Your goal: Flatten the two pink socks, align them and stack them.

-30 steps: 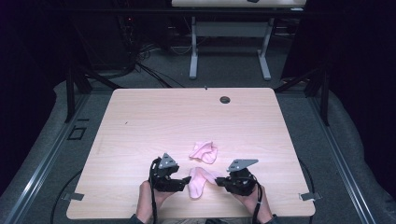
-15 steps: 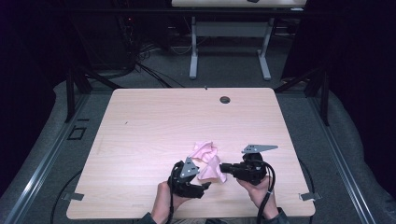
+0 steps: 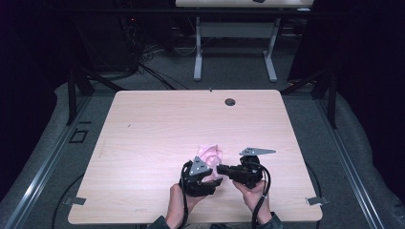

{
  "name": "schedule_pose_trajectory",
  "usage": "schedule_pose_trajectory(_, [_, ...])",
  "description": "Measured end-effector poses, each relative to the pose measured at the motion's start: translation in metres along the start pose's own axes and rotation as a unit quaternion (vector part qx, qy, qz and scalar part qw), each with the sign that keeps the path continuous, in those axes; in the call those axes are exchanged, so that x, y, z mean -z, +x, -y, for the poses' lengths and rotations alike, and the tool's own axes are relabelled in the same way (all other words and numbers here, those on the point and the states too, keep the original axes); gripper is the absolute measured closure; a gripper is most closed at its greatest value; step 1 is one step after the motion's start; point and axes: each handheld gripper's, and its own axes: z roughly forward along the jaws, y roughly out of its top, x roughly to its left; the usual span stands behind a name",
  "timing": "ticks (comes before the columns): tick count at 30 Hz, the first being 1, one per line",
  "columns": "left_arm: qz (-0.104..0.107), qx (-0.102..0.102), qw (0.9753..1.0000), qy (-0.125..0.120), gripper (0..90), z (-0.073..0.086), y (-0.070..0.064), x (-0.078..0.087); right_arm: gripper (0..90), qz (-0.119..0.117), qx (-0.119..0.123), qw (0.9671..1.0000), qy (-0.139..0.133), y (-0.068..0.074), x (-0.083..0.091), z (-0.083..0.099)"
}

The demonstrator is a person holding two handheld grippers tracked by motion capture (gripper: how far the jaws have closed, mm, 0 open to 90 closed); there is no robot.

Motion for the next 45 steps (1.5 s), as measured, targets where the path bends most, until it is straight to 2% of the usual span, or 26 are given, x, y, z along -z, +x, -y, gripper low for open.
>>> schedule_pose_trajectory(3, [0.005, 0.003, 1.0, 0.001, 80.4, -0.002, 0.007, 0.002, 80.9, -0.009, 0.004, 0.9999, -0.004, -0.001, 0.0, 0.0])
schedule_pose_trajectory(4, [0.008, 0.005, 1.0, 0.002, 82.9, -0.004, 0.009, 0.004, 77.6, -0.013, 0.005, 0.9999, -0.009, -0.001, 0.001, 0.0])
schedule_pose_trajectory(6, [0.007, 0.008, 0.9999, 0.003, 84.0, -0.008, 0.015, 0.008, 66.6, -0.009, 0.013, 0.9997, -0.02, -0.004, 0.008, 0.002])
schedule_pose_trajectory(8, [0.011, 0.021, 0.9997, -0.002, 84.2, -0.013, 0.02, 0.013, 58.6, -0.003, 0.016, 0.9991, -0.039, -0.008, 0.016, 0.008])
schedule_pose_trajectory(11, [0.016, 0.029, 0.9994, -0.005, 84.2, -0.024, 0.027, 0.019, 49.2, 0.022, 0.018, 0.9985, -0.048, -0.016, 0.025, 0.019])
schedule_pose_trajectory(13, [0.021, 0.033, 0.9992, -0.012, 84.2, -0.032, 0.028, 0.022, 44.3, 0.033, 0.024, 0.9986, -0.034, -0.018, 0.022, 0.027])
schedule_pose_trajectory(16, [0.029, 0.034, 0.9987, -0.025, 84.2, -0.044, 0.027, 0.025, 37.3, 0.043, 0.037, 0.9982, -0.016, -0.014, 0.005, 0.034])
schedule_pose_trajectory(19, [0.04, 0.035, 0.998, -0.035, 84.2, -0.052, 0.024, 0.028, 38.2, 0.037, 0.049, 0.9981, -0.008, -0.009, -0.017, 0.033])
schedule_pose_trajectory(21, [0.051, 0.034, 0.9973, -0.039, 84.2, -0.055, 0.022, 0.031, 45.5, 0.06, 0.058, 0.9964, -0.013, -0.009, -0.027, 0.032])
schedule_pose_trajectory(23, [0.062, 0.036, 0.9965, -0.044, 84.1, -0.055, 0.021, 0.035, 61.6, 0.076, 0.052, 0.9955, -0.022, -0.012, -0.032, 0.03])
schedule_pose_trajectory(25, [0.072, 0.043, 0.9953, -0.048, 84.1, -0.052, 0.023, 0.039, 75.3, 0.091, 0.056, 0.9936, -0.039, -0.017, -0.029, 0.03])
schedule_pose_trajectory(26, [0.075, 0.048, 0.9947, -0.05, 84.0, -0.049, 0.025, 0.042, 83.1, 0.102, 0.059, 0.992, -0.046, -0.019, -0.026, 0.029])
schedule_pose_trajectory(28, [0.078, 0.057, 0.9941, -0.049, 84.0, -0.042, 0.029, 0.046, 87.6, 0.128, 0.077, 0.9877, -0.044, -0.019, -0.016, 0.028])
schedule_pose_trajectory(29, [0.083, 0.065, 0.9934, -0.046, 84.0, -0.037, 0.032, 0.047, 87.8, 0.146, 0.092, 0.984, -0.043, -0.017, -0.011, 0.028])
schedule_pose_trajectory(31, [0.085, 0.078, 0.9927, -0.035, 83.9, -0.024, 0.036, 0.046, 87.9, 0.179, 0.131, 0.9745, -0.03, -0.009, -0.001, 0.027])
schedule_pose_trajectory(33, [0.089, 0.091, 0.9917, -0.019, 83.8, -0.009, 0.04, 0.043, 87.9, 0.209, 0.176, 0.9619, 0.012, 0.003, 0.005, 0.028])
schedule_pose_trajectory(34, [0.09, 0.1, 0.9909, -0.011, 83.6, -0.001, 0.042, 0.04, 87.8, 0.216, 0.194, 0.9564, 0.03, 0.009, 0.005, 0.031])
schedule_pose_trajectory(36, [0.09, 0.114, 0.9892, 0.011, 82.9, 0.016, 0.047, 0.036, 87.2, 0.212, 0.21, 0.9509, 0.083, 0.016, -0.002, 0.039])
schedule_pose_trajectory(37, [0.086, 0.121, 0.9887, 0.022, 82.0, 0.024, 0.049, 0.034, 85.3, 0.206, 0.213, 0.9494, 0.103, 0.018, -0.007, 0.044])
schedule_pose_trajectory(39, [0.075, 0.138, 0.9864, 0.049, 73.5, 0.04, 0.054, 0.031, 72.3, 0.183, 0.204, 0.9511, 0.143, 0.019, -0.016, 0.054])
schedule_pose_trajectory(40, [0.059, 0.139, 0.9867, 0.06, 64.3, 0.046, 0.057, 0.032, 63.2, 0.164, 0.196, 0.9545, 0.154, 0.018, -0.018, 0.057])
schedule_pose_trajectory(41, [0.046, 0.145, 0.9864, 0.061, 55.9, 0.051, 0.058, 0.035, 56.7, 0.14, 0.184, 0.9591, 0.163, 0.016, -0.017, 0.059])
schedule_pose_trajectory(42, [0.035, 0.146, 0.9869, 0.06, 48.9, 0.054, 0.061, 0.04, 51.7, 0.114, 0.168, 0.9668, 0.155, 0.013, -0.014, 0.06])
schedule_pose_trajectory(43, [0.021, 0.149, 0.987, 0.056, 41.7, 0.056, 0.062, 0.046, 47.4, 0.099, 0.152, 0.9728, 0.144, 0.011, -0.009, 0.059])
schedule_pose_trajectory(45, [-0.006, 0.146, 0.9884, 0.042, 34.2, 0.055, 0.063, 0.06, 44.4, 0.08, 0.134, 0.9806, 0.118, 0.004, 0.005, 0.053])
